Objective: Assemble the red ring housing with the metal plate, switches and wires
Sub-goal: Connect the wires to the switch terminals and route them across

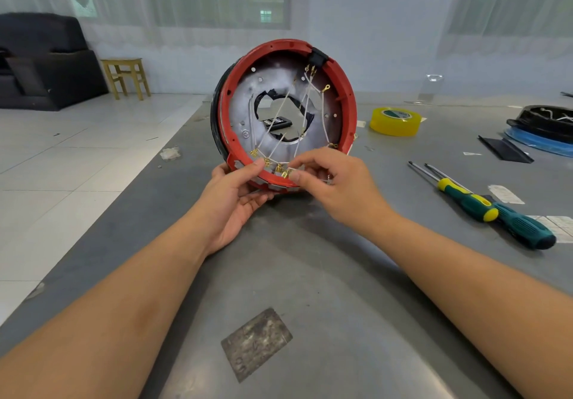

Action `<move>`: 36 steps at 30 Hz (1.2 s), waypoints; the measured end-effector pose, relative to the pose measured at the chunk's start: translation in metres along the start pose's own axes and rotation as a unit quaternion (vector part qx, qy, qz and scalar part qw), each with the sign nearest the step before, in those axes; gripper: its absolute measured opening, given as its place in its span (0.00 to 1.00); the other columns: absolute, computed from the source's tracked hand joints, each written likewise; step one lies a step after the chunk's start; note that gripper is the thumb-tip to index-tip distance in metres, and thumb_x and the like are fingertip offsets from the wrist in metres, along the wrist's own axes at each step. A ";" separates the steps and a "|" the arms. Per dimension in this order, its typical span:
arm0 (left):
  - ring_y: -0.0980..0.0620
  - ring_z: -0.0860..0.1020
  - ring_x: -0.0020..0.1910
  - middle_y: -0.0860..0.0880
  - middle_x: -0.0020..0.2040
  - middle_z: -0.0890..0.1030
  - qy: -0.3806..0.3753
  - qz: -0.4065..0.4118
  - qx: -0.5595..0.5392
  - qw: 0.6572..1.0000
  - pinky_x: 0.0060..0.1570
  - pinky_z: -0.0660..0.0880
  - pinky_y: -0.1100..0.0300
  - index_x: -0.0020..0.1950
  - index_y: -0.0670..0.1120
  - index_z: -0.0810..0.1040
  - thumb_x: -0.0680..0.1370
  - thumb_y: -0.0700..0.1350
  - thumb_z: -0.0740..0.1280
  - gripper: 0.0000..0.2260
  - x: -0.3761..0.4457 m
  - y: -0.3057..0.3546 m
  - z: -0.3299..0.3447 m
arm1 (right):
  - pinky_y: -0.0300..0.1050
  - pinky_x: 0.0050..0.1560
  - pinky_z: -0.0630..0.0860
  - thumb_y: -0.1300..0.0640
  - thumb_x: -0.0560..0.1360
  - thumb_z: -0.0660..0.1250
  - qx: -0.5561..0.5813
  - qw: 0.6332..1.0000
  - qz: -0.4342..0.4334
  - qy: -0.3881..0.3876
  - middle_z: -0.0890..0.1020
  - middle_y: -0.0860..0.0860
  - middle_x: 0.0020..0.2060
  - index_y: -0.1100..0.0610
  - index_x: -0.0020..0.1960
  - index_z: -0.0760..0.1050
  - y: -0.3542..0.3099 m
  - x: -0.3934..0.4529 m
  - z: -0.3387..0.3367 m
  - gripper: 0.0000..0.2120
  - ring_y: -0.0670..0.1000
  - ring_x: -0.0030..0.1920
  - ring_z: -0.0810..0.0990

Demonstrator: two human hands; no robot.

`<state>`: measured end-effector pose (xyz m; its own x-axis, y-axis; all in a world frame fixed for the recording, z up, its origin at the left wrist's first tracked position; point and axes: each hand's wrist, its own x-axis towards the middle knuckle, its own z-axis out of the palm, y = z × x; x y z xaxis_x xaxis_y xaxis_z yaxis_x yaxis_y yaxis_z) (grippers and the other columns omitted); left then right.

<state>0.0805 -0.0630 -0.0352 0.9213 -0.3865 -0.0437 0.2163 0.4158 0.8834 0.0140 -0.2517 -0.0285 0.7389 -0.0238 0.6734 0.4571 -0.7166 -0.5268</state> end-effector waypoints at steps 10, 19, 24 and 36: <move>0.32 0.84 0.59 0.34 0.63 0.83 -0.083 -0.053 0.017 0.995 0.57 0.84 0.50 0.74 0.35 0.72 0.77 0.43 0.74 0.27 -0.013 -0.003 0.010 | 0.31 0.45 0.71 0.55 0.78 0.72 -0.038 0.996 0.016 0.075 0.81 0.44 0.43 0.53 0.49 0.83 -0.019 0.005 -0.010 0.03 0.42 0.44 0.78; 0.41 0.86 0.58 0.39 0.61 0.86 -0.090 -0.041 0.042 0.994 0.49 0.83 0.59 0.71 0.39 0.72 0.70 0.44 0.79 0.32 -0.014 -0.006 0.008 | 0.42 0.50 0.77 0.55 0.78 0.72 -0.084 0.995 0.011 0.059 0.82 0.45 0.44 0.53 0.51 0.84 -0.023 0.008 -0.013 0.04 0.44 0.47 0.79; 0.40 0.87 0.56 0.37 0.57 0.87 -0.079 -0.016 0.033 0.996 0.49 0.84 0.56 0.73 0.46 0.63 0.67 0.40 0.80 0.39 -0.012 -0.009 0.006 | 0.33 0.47 0.71 0.54 0.78 0.72 -0.086 0.995 0.024 0.047 0.80 0.43 0.43 0.50 0.50 0.85 -0.023 0.009 -0.013 0.04 0.40 0.44 0.77; 0.42 0.87 0.56 0.38 0.56 0.87 -0.091 -0.003 0.072 0.993 0.49 0.84 0.58 0.69 0.46 0.67 0.67 0.40 0.80 0.35 -0.011 -0.013 0.007 | 0.35 0.44 0.70 0.53 0.77 0.74 -0.084 0.996 0.034 0.027 0.79 0.48 0.42 0.50 0.50 0.87 -0.020 0.009 -0.012 0.04 0.42 0.39 0.75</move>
<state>0.0654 -0.0698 -0.0427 0.8433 -0.5369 0.0238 0.1620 0.2960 0.9413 0.0050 -0.2458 -0.0057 0.7362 -0.1101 0.6678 0.3146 -0.8180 -0.4817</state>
